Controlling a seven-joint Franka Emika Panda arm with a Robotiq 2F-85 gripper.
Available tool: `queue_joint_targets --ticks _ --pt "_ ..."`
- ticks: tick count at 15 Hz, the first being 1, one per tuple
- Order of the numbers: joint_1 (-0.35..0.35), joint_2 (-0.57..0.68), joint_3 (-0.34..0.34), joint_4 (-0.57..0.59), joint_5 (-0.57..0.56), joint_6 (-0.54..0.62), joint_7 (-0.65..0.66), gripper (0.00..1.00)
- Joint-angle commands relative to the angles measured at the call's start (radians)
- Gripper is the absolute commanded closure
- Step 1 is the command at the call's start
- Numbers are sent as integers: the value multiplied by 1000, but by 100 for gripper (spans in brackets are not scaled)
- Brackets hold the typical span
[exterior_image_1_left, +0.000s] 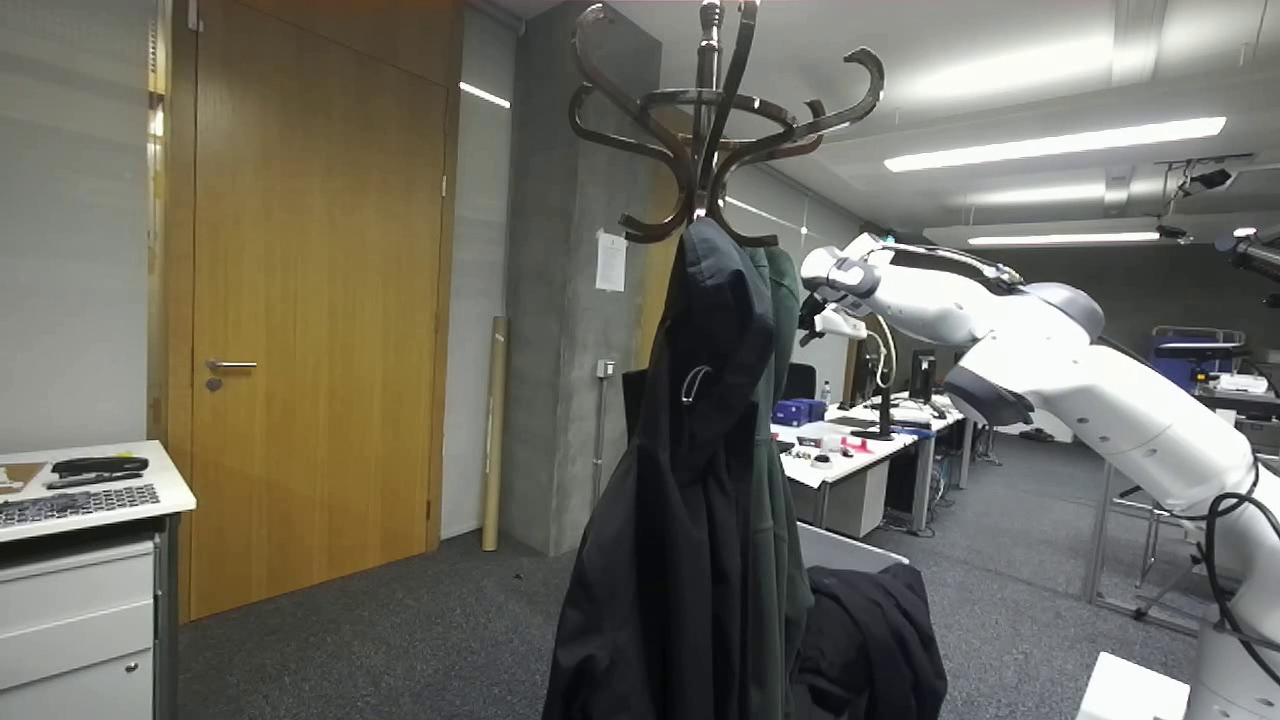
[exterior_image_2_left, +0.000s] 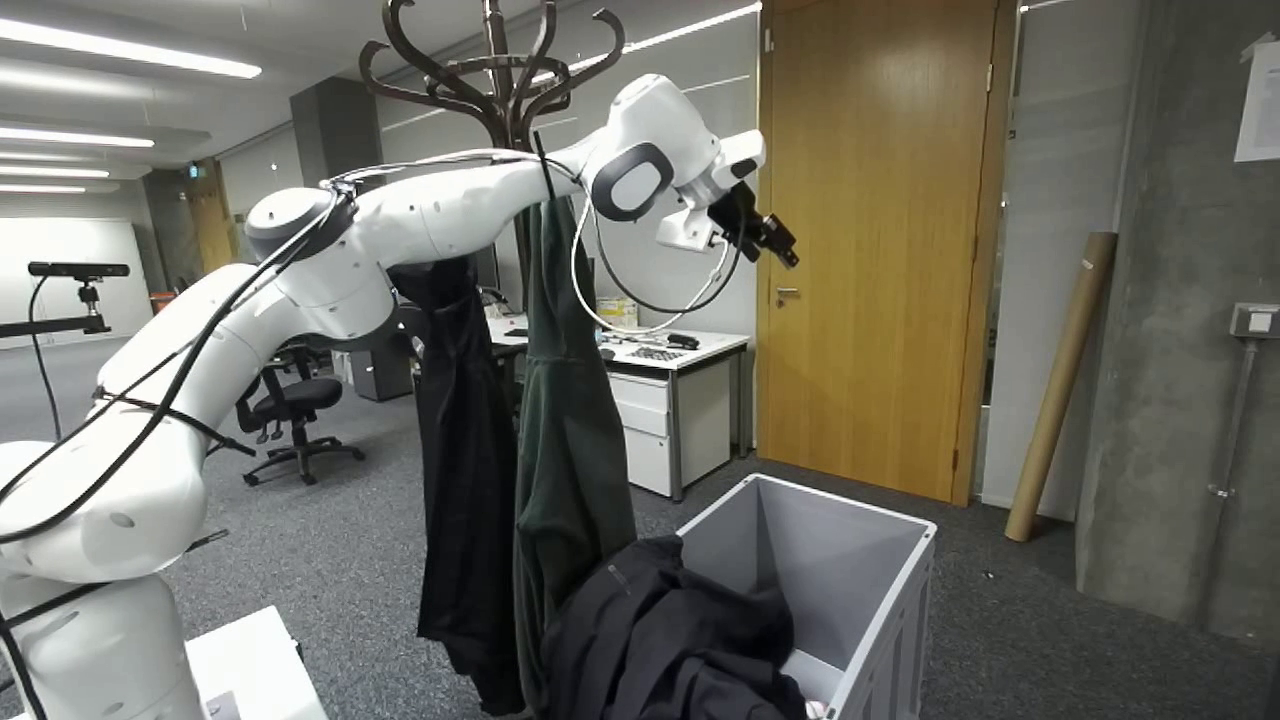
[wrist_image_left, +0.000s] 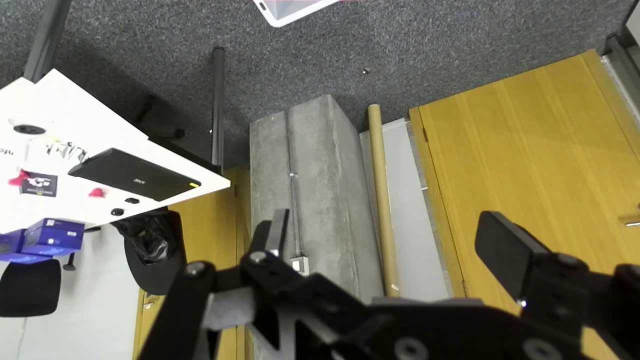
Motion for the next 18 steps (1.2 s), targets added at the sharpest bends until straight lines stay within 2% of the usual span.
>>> queue_joint_targets --ticks 1,5,8,12,18 --pt "-5 46 -25 37 -34 11 -23 0" --pt "-9 78 -50 72 -88 -2 -37 0" --pt "-6 108 -52 91 -135 0 -93 0" --pt "32 169 -44 71 -179 14 -248 0" --pt "110 258 -35 23 -183 33 -530 0"
